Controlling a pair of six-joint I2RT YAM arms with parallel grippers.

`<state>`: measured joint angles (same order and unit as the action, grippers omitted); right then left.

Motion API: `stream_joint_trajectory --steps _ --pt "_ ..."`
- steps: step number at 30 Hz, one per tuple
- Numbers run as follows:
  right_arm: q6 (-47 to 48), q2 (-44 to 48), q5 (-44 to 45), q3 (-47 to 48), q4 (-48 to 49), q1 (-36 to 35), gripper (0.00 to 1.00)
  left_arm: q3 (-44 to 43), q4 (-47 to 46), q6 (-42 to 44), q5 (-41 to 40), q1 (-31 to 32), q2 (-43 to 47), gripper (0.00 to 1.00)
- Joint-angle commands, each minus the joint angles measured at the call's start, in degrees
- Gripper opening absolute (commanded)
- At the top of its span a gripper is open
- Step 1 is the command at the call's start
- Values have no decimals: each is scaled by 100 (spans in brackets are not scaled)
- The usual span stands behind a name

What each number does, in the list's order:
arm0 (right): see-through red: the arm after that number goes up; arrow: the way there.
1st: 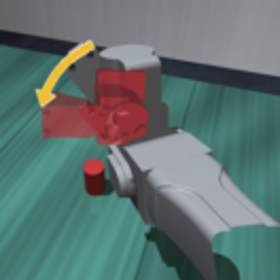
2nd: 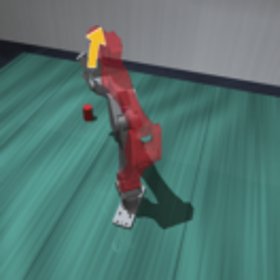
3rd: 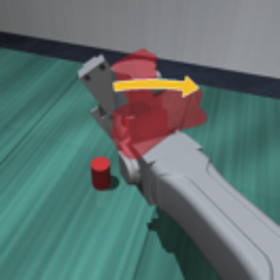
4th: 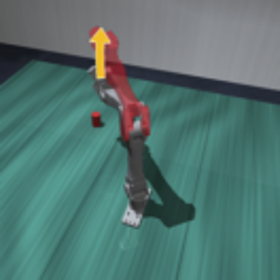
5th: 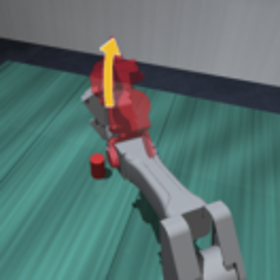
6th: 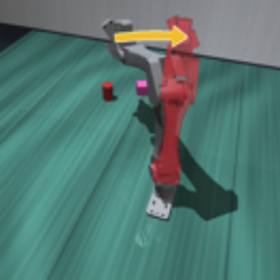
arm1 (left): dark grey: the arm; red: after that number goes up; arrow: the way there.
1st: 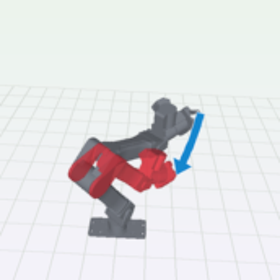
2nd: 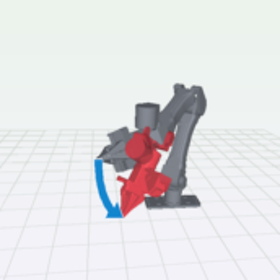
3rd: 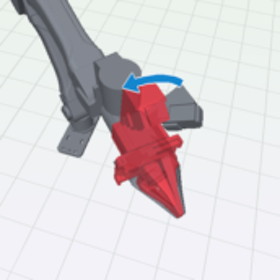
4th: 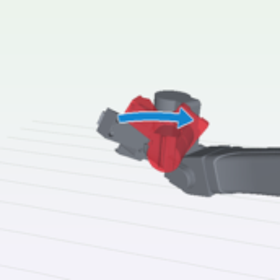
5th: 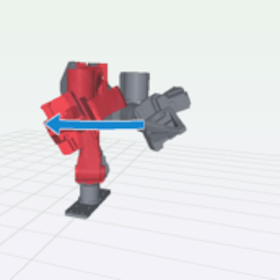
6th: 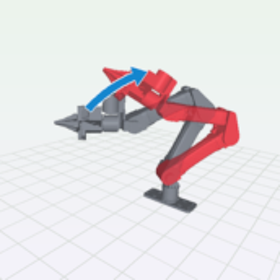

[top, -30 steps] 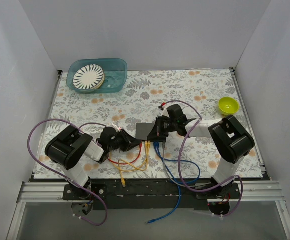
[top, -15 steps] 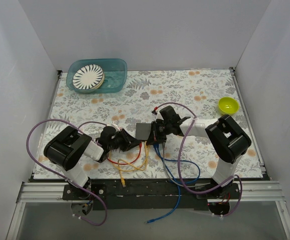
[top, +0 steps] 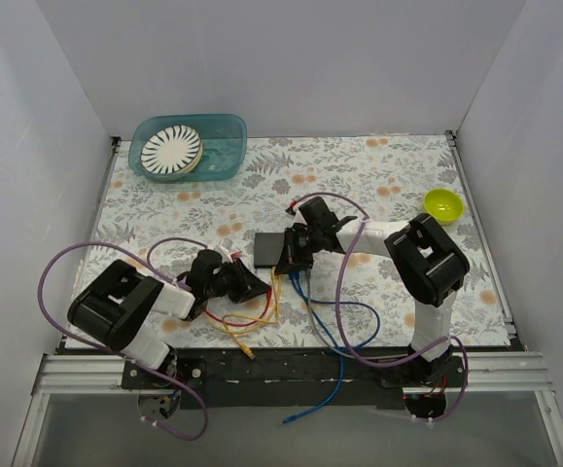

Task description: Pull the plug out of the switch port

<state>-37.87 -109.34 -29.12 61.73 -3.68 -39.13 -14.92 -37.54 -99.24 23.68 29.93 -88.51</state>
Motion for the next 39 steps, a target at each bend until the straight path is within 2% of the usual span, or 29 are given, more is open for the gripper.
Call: stream_joint_trajectory --steps 1,4,5,8,9,13,18,23,25,26,28,29,30,31,32,35,38,39 --pt "25 -272 961 -65 192 -24 1 314 1038 318 154 56 184 0" --pt "-1 -62 908 -257 315 -24 1 332 1406 300 -47 48 605 0" --pt "16 43 909 -319 316 -15 1 305 1573 300 -178 48 1016 0" --pt "139 562 1137 -478 263 -7 1 87 2381 256 -872 -57 1685 0" --pt "165 780 1163 -513 202 28 1 16 2783 187 -1239 -197 2053 0" --pt "201 1116 1120 -540 157 99 1 -406 3717 124 -1770 -803 2619 0" --pt "210 1047 1119 -294 17 152 1 -959 4789 221 -2236 -1717 2375 0" --pt "245 1011 1111 -206 -62 301 1 -1197 4897 90 -2463 -2193 1495 1" --pt "271 906 1111 -66 -124 415 1 -1363 4818 54 -2430 -2307 1276 15" --pt "262 871 1093 -4 -159 502 3 -1460 4835 80 -2395 -2316 1075 38" --pt "236 757 1076 119 -133 600 6 -1784 4861 115 -2377 -2334 985 48" --pt "132 721 1067 154 -20 687 9 -1856 4835 133 -2177 -2334 1037 59" --pt "70 651 1058 198 34 740 10 -1918 4791 133 -2131 -2334 1107 80" --pt "8 607 1049 251 104 793 11 -1945 4756 133 -2105 -2334 1221 95" --pt "-114 476 1023 382 148 898 12 -1988 4651 124 -2061 -2334 1431 98" --pt "-299 90 936 768 210 1135 12 -1919 4292 28 -1579 -2308 1705 97" --pt "-414 -323 812 1129 193 1355 12 -1840 4088 -148 -1068 -1880 1749 84" --pt "-467 -412 786 1200 201 1391 12 -1796 4018 -174 -928 -1721 1723 74"
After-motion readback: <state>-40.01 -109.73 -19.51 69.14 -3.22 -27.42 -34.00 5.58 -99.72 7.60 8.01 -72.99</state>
